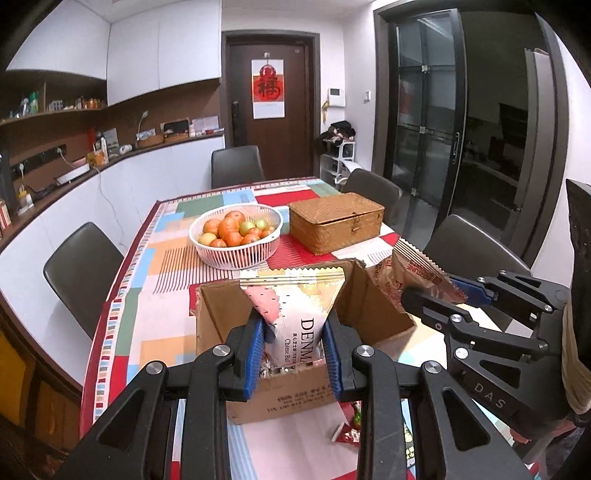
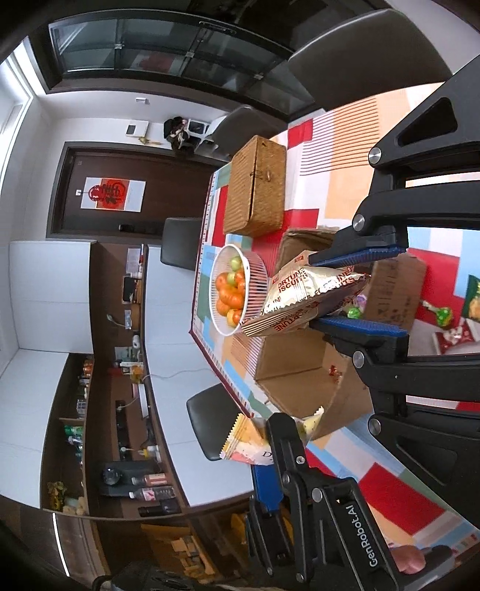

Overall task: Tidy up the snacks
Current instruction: 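Open both tools to drop the packets into the box, then grasp the green cracker packet with the right tool while the left grasps the red candy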

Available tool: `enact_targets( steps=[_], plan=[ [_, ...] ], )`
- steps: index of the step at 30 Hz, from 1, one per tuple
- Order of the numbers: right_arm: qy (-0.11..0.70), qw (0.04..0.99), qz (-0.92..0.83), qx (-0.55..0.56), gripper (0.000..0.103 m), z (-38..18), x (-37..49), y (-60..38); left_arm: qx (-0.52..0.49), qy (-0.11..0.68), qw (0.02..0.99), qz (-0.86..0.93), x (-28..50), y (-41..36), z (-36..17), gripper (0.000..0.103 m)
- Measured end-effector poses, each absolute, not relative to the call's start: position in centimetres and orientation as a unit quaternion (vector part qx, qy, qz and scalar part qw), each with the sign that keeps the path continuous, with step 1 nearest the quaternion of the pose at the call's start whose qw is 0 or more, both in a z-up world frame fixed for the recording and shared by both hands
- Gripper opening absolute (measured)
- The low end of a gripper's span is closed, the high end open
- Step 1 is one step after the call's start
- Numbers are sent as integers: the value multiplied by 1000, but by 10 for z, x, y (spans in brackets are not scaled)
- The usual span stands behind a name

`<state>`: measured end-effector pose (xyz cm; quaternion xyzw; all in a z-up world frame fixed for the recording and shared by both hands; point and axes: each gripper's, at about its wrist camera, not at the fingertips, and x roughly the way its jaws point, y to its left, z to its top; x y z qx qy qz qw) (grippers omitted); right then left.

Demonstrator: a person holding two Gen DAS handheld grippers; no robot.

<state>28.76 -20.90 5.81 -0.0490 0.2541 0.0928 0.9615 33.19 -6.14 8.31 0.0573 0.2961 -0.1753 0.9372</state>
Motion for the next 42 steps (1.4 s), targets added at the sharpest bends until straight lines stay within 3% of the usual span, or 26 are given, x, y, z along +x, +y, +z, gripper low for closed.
enact_targets(
  steps=[11, 13, 15, 16, 17, 28, 42],
  plan=[
    [301, 948, 95, -31, 28, 45, 345, -210, 65, 345, 923, -157, 387, -66, 60, 31],
    [308, 946, 95, -31, 28, 41, 353, -209, 77, 345, 924, -146, 393, -69, 58, 40],
    [314, 944, 96, -33, 39, 38, 361, -208, 81, 340, 927, -132, 393, -68, 58, 54],
    [319, 942, 92, -36, 44, 37, 364, -208, 78, 335, 930, -132, 389, -66, 58, 57],
    [319, 943, 85, -36, 48, 36, 364, -209, 77, 331, 931, -133, 387, -65, 58, 57],
    [285, 956, 48, -42, 48, 26, 301, -221, 86, 310, 934, -156, 322, -65, 44, 60],
    [358, 932, 58, -10, 48, -34, 249, -232, 100, 333, 917, -193, 274, -73, -4, 64]
  ],
)
